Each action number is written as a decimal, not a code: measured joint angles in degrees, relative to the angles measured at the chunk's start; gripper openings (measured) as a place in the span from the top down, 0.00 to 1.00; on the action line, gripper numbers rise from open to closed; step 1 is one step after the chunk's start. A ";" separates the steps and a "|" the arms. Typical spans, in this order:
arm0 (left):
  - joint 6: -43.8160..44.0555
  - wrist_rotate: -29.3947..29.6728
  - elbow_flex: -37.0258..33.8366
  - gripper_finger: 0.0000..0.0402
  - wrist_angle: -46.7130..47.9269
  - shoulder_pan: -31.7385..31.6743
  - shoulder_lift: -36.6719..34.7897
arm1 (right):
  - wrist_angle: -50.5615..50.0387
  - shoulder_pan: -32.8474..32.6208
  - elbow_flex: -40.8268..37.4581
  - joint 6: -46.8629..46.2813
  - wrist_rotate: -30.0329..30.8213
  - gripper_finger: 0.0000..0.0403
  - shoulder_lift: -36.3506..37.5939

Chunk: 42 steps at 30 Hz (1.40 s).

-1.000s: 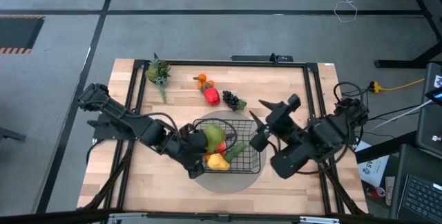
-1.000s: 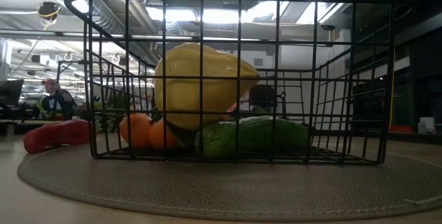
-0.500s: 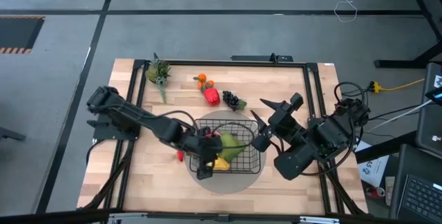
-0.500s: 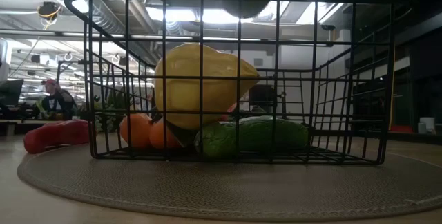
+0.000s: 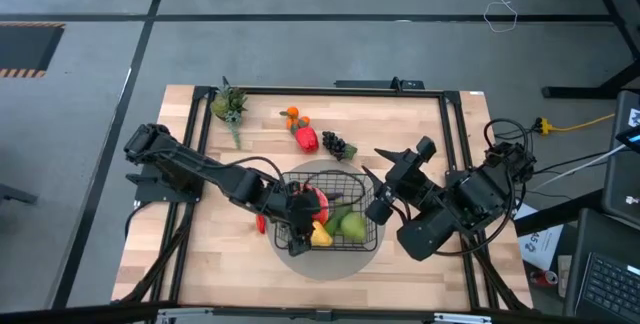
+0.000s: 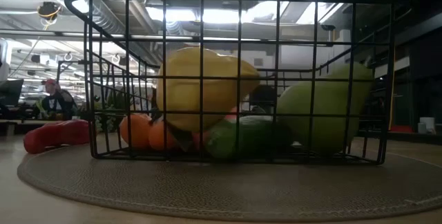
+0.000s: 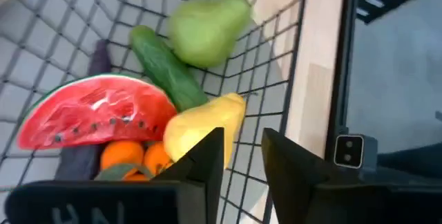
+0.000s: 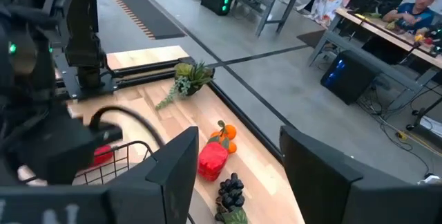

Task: Build produce basket
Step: Put the red chili pepper into the black wire basket

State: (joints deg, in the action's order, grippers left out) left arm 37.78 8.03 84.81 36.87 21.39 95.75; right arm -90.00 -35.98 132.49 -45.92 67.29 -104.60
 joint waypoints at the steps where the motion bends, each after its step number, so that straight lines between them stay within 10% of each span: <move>1: 1.40 0.22 0.01 0.76 1.85 -0.02 -0.71 | -0.02 -0.09 0.02 0.01 0.02 0.49 0.00; 28: 49.23 6.35 -0.10 0.75 53.25 19.77 -11.65 | -0.02 -0.66 0.00 2.98 -1.42 0.49 0.00; 37: 64.53 11.39 -13.32 0.75 50.86 26.48 -26.35 | -0.02 -0.66 0.00 4.21 -1.40 0.49 0.00; 42: 67.73 13.25 -29.89 0.75 30.85 29.34 -35.69 | -0.02 -0.66 0.00 2.53 -1.46 0.49 0.00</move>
State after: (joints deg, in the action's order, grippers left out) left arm 105.51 21.29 54.92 67.72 50.73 60.06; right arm -90.02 -36.64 132.49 -43.39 65.83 -104.60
